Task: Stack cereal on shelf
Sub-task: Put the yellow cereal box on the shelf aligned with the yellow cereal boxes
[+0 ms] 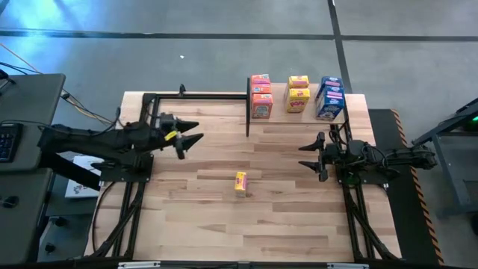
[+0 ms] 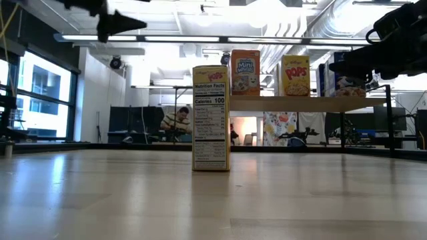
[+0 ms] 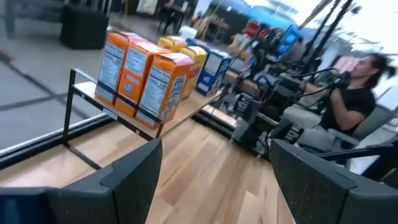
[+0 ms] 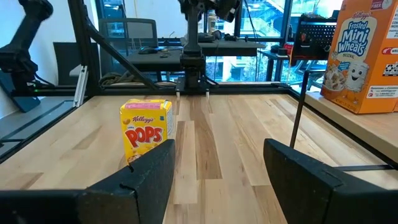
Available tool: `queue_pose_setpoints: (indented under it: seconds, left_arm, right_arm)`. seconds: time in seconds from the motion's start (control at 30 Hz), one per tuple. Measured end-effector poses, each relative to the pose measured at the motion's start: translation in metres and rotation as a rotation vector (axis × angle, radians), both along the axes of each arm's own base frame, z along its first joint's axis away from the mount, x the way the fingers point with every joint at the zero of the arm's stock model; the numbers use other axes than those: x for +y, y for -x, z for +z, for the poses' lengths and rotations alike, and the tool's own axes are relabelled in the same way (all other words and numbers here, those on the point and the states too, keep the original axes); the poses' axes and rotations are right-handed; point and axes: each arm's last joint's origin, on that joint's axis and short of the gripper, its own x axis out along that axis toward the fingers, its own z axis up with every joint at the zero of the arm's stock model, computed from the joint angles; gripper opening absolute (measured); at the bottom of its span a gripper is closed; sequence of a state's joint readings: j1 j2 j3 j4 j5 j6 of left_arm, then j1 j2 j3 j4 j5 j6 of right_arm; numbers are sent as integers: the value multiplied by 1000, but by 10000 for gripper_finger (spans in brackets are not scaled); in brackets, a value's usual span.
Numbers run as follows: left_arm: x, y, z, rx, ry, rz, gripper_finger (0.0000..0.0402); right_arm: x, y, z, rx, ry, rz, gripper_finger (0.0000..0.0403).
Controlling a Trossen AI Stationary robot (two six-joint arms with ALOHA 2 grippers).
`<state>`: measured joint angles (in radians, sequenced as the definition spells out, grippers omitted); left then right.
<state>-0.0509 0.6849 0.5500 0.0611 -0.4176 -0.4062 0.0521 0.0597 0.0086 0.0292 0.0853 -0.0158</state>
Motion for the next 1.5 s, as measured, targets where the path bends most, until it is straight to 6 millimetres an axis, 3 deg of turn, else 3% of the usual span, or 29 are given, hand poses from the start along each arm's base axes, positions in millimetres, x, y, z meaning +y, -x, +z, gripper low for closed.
queue_pose_setpoints:
  seconds: [0.23,0.43,0.83,1.1,1.5]
  left_arm:
    - [-3,-38,21,136,67,50,289]
    - [-14,-69,25,215,175,72,289]
    - [-25,-113,-23,322,394,157,289]
    - [-33,-133,-43,343,409,149,289]
    - [-44,-175,-11,644,404,243,289]
  right_arm:
    - [0,0,0,0,0,0,238]
    - [0,0,0,0,0,1,238]
    - [0,0,0,0,0,4,238]
    - [0,0,0,0,0,4,238]
    - [0,0,0,0,0,3,238]
